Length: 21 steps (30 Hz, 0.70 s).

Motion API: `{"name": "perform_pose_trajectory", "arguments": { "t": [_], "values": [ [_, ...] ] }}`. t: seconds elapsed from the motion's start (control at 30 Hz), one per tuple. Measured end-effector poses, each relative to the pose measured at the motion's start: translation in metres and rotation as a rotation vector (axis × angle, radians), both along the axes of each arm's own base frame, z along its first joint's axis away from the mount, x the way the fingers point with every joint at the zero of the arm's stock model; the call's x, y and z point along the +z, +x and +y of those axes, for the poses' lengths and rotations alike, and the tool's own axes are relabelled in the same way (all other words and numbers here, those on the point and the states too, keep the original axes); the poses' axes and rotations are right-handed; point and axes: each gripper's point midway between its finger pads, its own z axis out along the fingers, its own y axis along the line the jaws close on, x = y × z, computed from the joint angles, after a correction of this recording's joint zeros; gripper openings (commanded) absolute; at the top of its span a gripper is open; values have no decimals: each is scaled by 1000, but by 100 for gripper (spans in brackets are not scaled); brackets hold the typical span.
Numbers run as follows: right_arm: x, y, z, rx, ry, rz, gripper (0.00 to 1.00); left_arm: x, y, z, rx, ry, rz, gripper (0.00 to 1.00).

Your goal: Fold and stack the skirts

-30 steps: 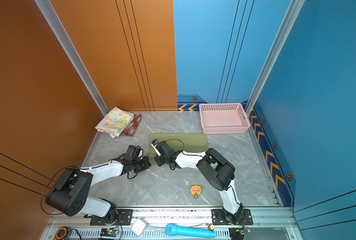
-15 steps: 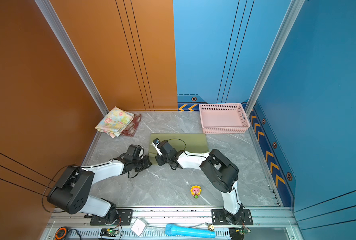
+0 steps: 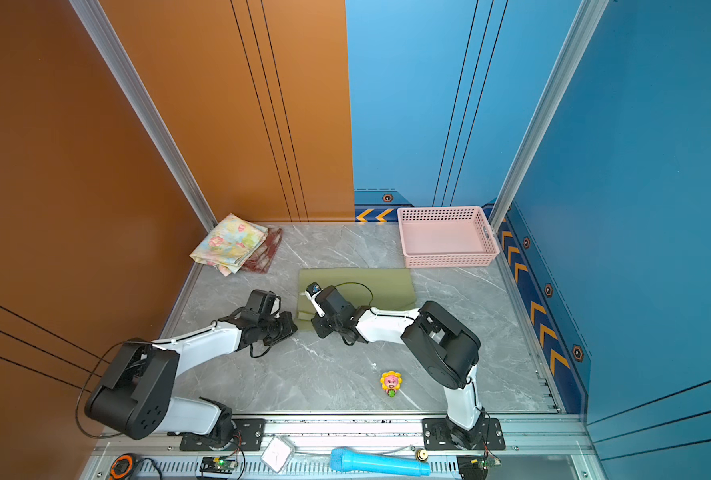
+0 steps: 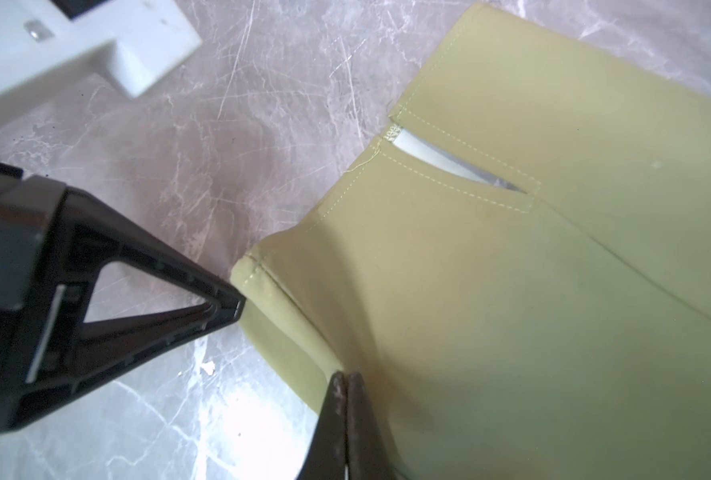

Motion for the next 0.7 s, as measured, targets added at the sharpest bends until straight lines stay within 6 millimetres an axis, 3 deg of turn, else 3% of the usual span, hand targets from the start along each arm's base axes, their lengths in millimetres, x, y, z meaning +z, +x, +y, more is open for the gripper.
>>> {"name": "perform_pose_trajectory", "arguments": {
  "t": [0.17, 0.33, 0.43, 0.57, 0.7],
  "values": [
    [2, -10, 9, 17, 14, 3, 0, -2, -2, 9, 18, 9, 9, 0],
    [1, -16, 13, 23, 19, 11, 40, -2, -4, 15, 27, 12, 9, 0],
    [1, -15, 12, 18, 19, 13, 52, -1, -5, 18, 34, 14, 11, 0],
    [11, -7, -5, -30, 29, 9, 59, 3, -8, 24, 46, 14, -1, 0],
    [38, 13, -39, -139, 60, -18, 65, 3, -15, 33, 60, 20, -2, 0]
  ]
}}
